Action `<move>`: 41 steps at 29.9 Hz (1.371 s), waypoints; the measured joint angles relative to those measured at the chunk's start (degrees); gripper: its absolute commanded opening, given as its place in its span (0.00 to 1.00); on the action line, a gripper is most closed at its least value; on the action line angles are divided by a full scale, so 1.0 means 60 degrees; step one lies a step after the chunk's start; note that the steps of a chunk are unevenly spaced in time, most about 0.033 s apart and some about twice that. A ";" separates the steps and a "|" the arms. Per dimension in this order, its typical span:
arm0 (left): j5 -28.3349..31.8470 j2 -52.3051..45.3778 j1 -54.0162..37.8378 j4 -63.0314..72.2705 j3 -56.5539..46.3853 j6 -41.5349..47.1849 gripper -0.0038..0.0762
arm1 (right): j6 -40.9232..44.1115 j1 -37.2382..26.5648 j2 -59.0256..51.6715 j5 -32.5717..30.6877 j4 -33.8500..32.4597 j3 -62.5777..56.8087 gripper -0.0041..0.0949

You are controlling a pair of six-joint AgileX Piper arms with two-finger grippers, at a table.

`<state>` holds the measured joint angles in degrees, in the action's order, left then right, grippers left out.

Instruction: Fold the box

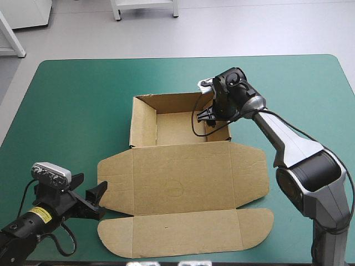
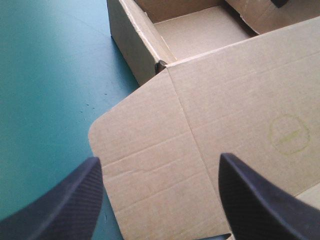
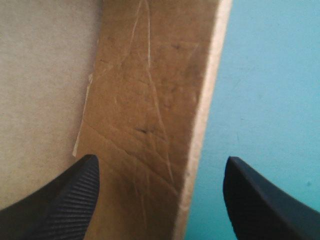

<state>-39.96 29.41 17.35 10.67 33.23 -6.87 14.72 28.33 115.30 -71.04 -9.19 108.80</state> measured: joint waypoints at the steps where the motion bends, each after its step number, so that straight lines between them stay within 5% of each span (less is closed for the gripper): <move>1: 0.0000 0.0000 0.0000 0.0000 0.0000 0.0000 0.64 | 0.0000 0.0000 0.0084 0.0009 0.0030 -0.0008 0.67; 4: 0.0000 -0.0008 0.0000 0.0000 0.0000 0.0000 0.64 | 0.0000 0.0000 0.0244 0.0012 0.0062 -0.0007 0.51; 8: 0.0010 -0.0008 0.0000 0.0000 0.0000 0.0000 0.64 | -0.0008 0.0000 0.0265 0.0036 0.0062 -0.0007 0.03; 19: 0.0000 -0.0008 0.0000 0.0000 0.0000 0.0000 0.64 | -0.0126 -0.0226 0.0265 0.0242 0.0437 0.0010 0.04; 26: -0.0352 -0.0008 0.0000 0.0000 0.0000 0.0000 0.62 | -0.0723 -0.1623 0.0265 0.0135 0.1068 0.0010 0.04; 41: -0.0468 -0.0008 0.0000 -0.0009 0.0000 0.0000 0.16 | -0.1104 -0.5479 -0.0442 0.0053 0.0805 -0.0006 0.04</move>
<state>-42.77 29.36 17.35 10.62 33.23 -6.87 8.10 -4.54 112.64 -70.72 -4.36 108.76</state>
